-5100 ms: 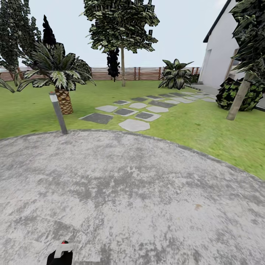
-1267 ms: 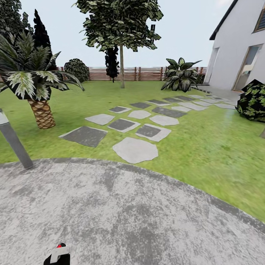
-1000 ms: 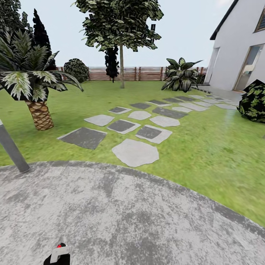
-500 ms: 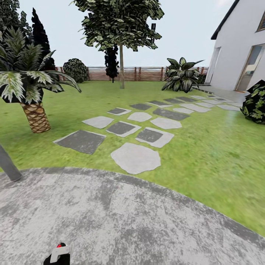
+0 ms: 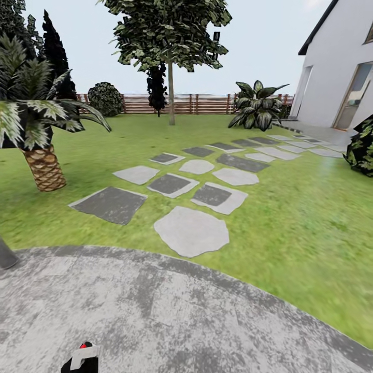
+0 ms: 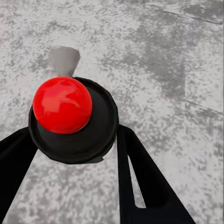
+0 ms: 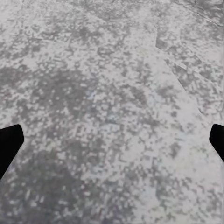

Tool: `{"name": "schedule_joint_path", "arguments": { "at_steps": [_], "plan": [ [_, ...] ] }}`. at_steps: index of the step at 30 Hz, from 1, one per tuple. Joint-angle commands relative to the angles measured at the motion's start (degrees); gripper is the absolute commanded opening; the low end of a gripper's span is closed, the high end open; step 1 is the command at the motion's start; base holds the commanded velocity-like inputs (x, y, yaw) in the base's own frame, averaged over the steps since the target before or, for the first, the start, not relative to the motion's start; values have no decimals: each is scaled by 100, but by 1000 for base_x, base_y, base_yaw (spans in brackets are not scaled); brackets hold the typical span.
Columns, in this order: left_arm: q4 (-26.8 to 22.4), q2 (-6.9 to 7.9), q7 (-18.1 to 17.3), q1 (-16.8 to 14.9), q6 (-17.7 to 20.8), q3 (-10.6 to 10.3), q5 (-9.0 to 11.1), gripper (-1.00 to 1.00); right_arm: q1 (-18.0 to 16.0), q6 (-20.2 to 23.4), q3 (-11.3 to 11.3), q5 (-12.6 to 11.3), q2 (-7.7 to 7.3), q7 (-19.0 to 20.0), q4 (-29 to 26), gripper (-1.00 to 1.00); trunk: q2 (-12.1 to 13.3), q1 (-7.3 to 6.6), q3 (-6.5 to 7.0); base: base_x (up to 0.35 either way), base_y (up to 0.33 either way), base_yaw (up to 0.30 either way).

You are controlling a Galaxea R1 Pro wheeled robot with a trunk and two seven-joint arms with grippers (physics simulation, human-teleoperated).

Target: In the garden, pick up the pesticide atomizer on the floor and spray pesticide onto both trees until each tree trunk is fully covered.

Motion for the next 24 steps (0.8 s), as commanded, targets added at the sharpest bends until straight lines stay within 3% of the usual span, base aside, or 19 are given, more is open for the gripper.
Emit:
{"name": "schedule_joint_path", "arguments": {
  "at_steps": [1, 24],
  "plan": [
    [4, 0, -28, -3, -13, 4, 53, -100, -3, -18, -45, 32, 0, 24, 4, 100, -2, 2, -5, 339, 0, 0],
    [5, 1, -28, -3, -14, 4, 54, -100, -3, -18, -45, 34, 0, 24, 4, 100, -2, 2, -5, 339, 0, 0]
  ]
}}
